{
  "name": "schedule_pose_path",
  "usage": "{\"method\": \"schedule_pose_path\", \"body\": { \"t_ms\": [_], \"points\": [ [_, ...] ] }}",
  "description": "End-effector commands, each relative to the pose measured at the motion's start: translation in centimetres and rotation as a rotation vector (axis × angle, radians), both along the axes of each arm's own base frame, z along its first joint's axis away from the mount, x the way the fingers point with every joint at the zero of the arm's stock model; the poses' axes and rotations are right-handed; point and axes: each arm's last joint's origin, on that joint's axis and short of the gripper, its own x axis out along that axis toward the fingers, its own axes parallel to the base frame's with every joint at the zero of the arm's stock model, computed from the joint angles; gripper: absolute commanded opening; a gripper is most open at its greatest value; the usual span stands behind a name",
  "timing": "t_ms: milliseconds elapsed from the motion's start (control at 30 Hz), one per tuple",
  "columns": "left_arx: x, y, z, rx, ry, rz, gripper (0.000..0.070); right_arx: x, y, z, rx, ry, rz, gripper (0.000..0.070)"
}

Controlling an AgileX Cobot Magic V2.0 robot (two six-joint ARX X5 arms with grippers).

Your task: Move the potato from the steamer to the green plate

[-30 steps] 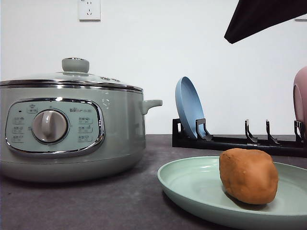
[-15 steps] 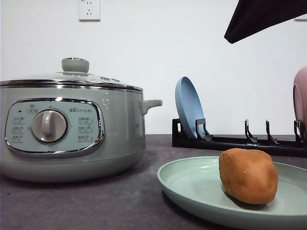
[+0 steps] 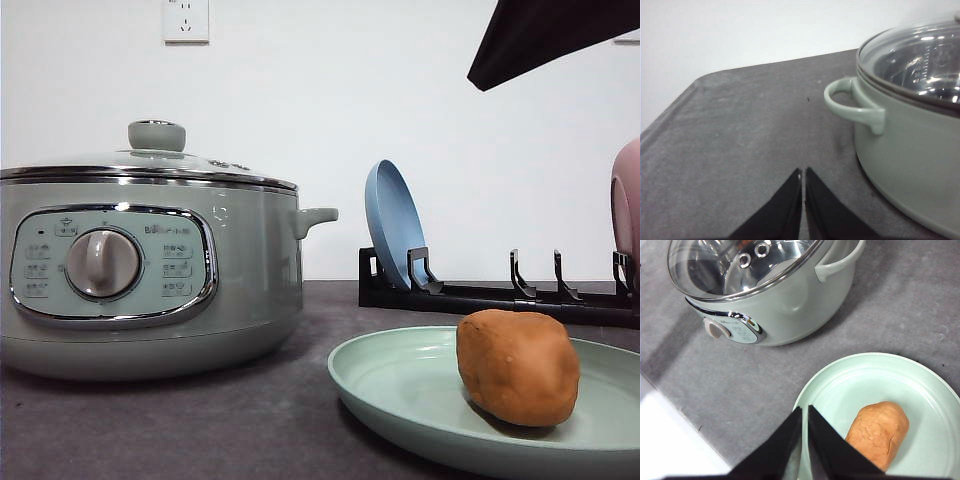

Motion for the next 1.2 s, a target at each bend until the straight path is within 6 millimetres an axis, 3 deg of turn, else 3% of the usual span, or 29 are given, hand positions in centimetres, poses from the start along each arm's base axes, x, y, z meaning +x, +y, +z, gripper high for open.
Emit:
{"method": "schedule_pose_path", "body": {
  "t_ms": [0, 267, 1167],
  "points": [
    [0.0, 0.0, -0.2, -0.01, -0.006, 0.006, 0.0004, 0.1, 0.2, 0.5, 0.01, -0.021, 0.012, 0.0008],
    [0.3, 0.0, -1.7, -0.028, 0.039, 0.009, 0.0004, 0.1, 0.2, 0.5, 0.01, -0.021, 0.012, 0.0008],
    [0.3, 0.0, -1.7, -0.038, 0.037, 0.01, 0.0004, 0.1, 0.2, 0.5, 0.01, -0.021, 0.013, 0.0008]
  ]
}}
